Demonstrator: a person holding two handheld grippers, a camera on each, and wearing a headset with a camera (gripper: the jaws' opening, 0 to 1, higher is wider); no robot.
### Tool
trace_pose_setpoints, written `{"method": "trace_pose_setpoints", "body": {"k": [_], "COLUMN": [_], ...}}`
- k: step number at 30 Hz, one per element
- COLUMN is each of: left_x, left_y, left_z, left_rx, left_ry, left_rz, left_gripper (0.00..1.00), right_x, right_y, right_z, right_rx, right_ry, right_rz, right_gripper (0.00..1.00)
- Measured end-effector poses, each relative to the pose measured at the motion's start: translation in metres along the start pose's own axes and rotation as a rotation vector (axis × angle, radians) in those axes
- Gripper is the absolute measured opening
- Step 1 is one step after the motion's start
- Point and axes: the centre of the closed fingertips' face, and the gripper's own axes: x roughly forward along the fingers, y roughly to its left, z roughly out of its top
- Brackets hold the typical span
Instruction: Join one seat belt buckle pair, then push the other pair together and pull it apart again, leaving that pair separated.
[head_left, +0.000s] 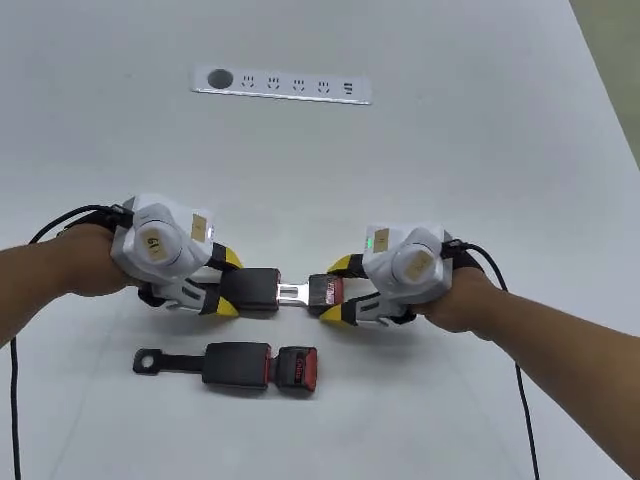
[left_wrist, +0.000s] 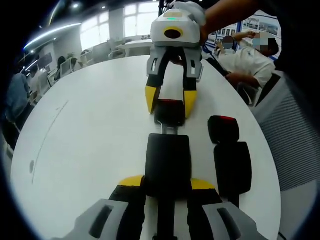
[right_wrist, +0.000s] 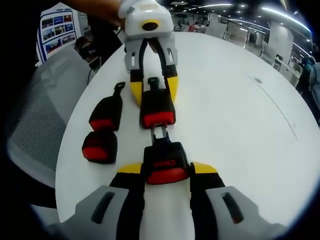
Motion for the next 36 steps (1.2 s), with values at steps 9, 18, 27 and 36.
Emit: {"method": "trace_pose_setpoints", "body": {"k": [9,18,27,36], "left_x": [0.0,0.002,0.002,0.002], "left_y": [0.0,0.0,0.0,0.0], "left_z": [0.0,0.002,0.003,0.002], "left_rx": [-0.004,0.011,0.009,0.006], "left_ry": [-0.004,0.011,0.012,0.008], "left_rz": [-0.002,-0.012,-0.011,-0.016], "left_gripper": [0.33,0.33,0.33,0.33], "right_x": [0.001,0.0,0.01,0.013], "right_y": [0.002,0.004,0.007,0.005], "right_z": [0.007,0.01,0.022,0.023], "right_rx": [0.019,0.029,0.025,0.002], "right_ry": [-0.026,-0.022,-0.015,0.054], "right_rz": [-0.012,-0.023,-0.013,0.005], "right_gripper": [0.33,0.33,0.33,0.32]}}
